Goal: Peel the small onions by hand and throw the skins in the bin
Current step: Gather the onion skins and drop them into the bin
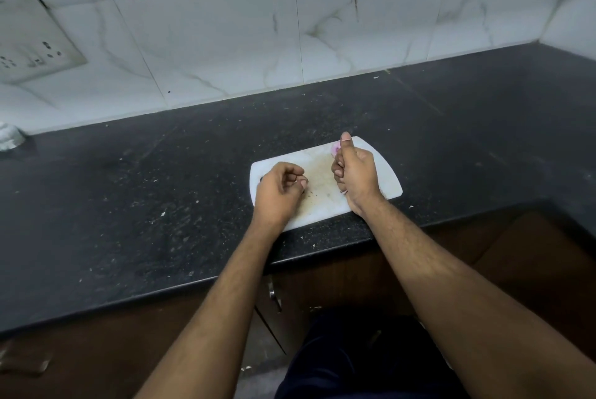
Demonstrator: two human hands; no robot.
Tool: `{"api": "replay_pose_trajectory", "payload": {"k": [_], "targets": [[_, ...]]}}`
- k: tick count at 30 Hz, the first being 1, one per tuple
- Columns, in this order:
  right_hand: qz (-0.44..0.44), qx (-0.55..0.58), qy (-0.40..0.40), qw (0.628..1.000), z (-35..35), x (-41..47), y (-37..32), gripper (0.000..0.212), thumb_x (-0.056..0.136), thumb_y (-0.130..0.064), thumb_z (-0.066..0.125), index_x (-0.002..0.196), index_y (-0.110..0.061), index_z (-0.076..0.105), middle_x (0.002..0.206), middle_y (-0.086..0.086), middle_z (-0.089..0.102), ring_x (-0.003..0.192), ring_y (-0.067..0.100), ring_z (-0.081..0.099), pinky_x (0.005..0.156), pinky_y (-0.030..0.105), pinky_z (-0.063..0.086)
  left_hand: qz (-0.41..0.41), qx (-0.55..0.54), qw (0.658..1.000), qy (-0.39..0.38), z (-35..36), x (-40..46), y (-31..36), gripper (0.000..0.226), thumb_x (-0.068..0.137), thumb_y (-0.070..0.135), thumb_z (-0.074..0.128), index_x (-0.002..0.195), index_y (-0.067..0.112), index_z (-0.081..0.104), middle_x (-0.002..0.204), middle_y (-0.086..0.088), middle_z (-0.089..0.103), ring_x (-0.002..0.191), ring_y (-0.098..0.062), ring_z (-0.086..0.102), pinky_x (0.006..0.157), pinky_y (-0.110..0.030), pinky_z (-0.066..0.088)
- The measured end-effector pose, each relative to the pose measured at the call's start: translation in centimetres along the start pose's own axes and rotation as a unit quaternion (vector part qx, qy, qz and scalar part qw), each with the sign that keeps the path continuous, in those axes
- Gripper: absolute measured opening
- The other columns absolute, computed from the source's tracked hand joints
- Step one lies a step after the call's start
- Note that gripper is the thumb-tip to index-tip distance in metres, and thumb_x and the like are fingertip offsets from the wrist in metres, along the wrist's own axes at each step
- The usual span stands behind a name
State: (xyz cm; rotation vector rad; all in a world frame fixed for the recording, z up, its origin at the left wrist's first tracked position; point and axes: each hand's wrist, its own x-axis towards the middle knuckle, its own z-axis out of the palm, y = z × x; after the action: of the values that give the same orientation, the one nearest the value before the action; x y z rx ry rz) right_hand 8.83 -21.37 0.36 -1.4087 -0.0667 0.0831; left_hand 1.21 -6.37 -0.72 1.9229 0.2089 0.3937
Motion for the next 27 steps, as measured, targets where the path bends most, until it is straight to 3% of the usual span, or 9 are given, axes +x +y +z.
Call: {"api": "replay_pose_trajectory", "payload": {"k": [4, 7, 10, 12, 15, 19, 23, 25, 27], "targets": [[0.005, -0.015, -0.004, 1.0, 0.1, -0.1, -0.1, 0.055, 0.102, -0.057, 0.046, 0.06, -0.022, 0.038, 0.053, 0.0, 0.036, 0.043, 0.01, 0.027, 0.04, 0.022, 0.02, -0.065, -0.156, 0.985, 0.041, -0.8, -3.3, 0.6, 0.028, 0.092, -0.005, 0.071, 0.104, 0.019, 0.061, 0.093, -0.003, 0.072, 0.088, -0.011, 0.068, 0.087, -0.027, 0.058], [-0.008, -0.045, -0.013, 0.999, 0.4, -0.2, -0.2, 0.054, 0.103, -0.053, 0.047, 0.06, -0.021, 0.038, 0.054, -0.001, 0.036, 0.043, 0.009, 0.029, 0.04, 0.022, 0.025, -0.084, -0.213, 0.97, 0.077, -1.7, -5.0, 0.8, 0.029, 0.093, -0.006, 0.07, 0.108, 0.017, 0.061, 0.095, -0.005, 0.072, 0.088, -0.011, 0.071, 0.087, -0.027, 0.057], [-0.057, -0.106, -0.006, 0.993, 1.3, -0.8, 0.0, 0.058, 0.105, -0.047, 0.047, 0.054, -0.021, 0.035, 0.051, -0.005, 0.034, 0.044, 0.009, 0.033, 0.06, 0.027, 0.043, -0.101, -0.261, 0.954, 0.106, -2.7, -6.7, 0.7, 0.032, 0.095, -0.006, 0.067, 0.12, 0.013, 0.06, 0.092, -0.005, 0.071, 0.084, -0.011, 0.07, 0.081, -0.023, 0.057], [-0.069, -0.146, -0.007, 0.987, 2.3, -2.2, 0.2, 0.061, 0.104, -0.047, 0.048, 0.05, -0.021, 0.038, 0.047, -0.008, 0.038, 0.046, 0.011, 0.039, 0.068, 0.032, 0.044, -0.114, -0.36, 0.92, 0.101, -3.7, -8.1, 0.7, 0.034, 0.097, -0.009, 0.061, 0.128, 0.006, 0.058, 0.088, -0.006, 0.07, 0.078, -0.011, 0.067, 0.077, -0.022, 0.058], [-0.049, -0.146, -0.063, 0.986, 5.4, -6.5, 0.2, 0.06, 0.104, -0.047, 0.047, 0.052, -0.018, 0.04, 0.051, 0.003, 0.04, 0.047, 0.015, 0.038, 0.051, 0.028, 0.035, -0.136, -0.498, 0.851, 0.097, -6.2, -10.9, 0.4, 0.033, 0.1, -0.014, 0.05, 0.126, 0.003, 0.061, 0.083, -0.004, 0.068, 0.077, -0.008, 0.064, 0.075, -0.018, 0.059], [0.133, 0.032, -0.158, 0.978, 10.6, -14.0, 0.9, 0.055, 0.104, -0.051, 0.045, 0.058, -0.023, 0.037, 0.05, 0.0, 0.033, 0.039, 0.011, 0.023, 0.041, 0.022, 0.012, -0.165, -0.602, 0.761, 0.176, -9.6, -16.0, -1.9, 0.035, 0.101, -0.015, 0.037, 0.116, 0.002, 0.064, 0.082, -0.006, 0.057, 0.075, -0.008, 0.057, 0.069, -0.017, 0.058], [0.352, 0.215, -0.209, 0.887, 15.2, -19.7, 3.3, 0.054, 0.106, -0.05, 0.04, 0.058, -0.024, 0.038, 0.047, -0.006, 0.031, 0.035, 0.005, 0.023, 0.033, 0.016, 0.012, -0.186, -0.668, 0.668, 0.268, -12.6, -20.9, -3.9, 0.027, 0.105, 0.002, 0.036, 0.108, 0.003, 0.063, 0.072, -0.003, 0.049, 0.059, -0.009, 0.047, 0.056, -0.019, 0.049], [0.409, 0.278, -0.195, 0.847, 17.0, -22.5, 4.8, 0.052, 0.106, -0.051, 0.039, 0.062, -0.023, 0.04, 0.049, -0.006, 0.034, 0.034, 0.004, 0.025, 0.029, 0.016, 0.015, -0.196, -0.664, 0.65, 0.314, -14.1, -23.0, -4.6, 0.025, 0.107, 0.012, 0.039, 0.101, 0.008, 0.063, 0.065, 0.0, 0.042, 0.052, -0.009, 0.038, 0.049, -0.019, 0.039], [0.431, 0.302, -0.175, 0.832, 18.5, -25.5, 5.9, 0.05, 0.105, -0.052, 0.038, 0.065, -0.022, 0.041, 0.053, -0.005, 0.037, 0.036, 0.004, 0.026, 0.03, 0.015, 0.016, -0.196, -0.64, 0.637, 0.382, -15.4, -24.7, -5.4, 0.03, 0.11, 0.025, 0.041, 0.091, 0.013, 0.06, 0.055, 0.004, 0.036, 0.044, -0.007, 0.031, 0.041, -0.019, 0.029]]}}
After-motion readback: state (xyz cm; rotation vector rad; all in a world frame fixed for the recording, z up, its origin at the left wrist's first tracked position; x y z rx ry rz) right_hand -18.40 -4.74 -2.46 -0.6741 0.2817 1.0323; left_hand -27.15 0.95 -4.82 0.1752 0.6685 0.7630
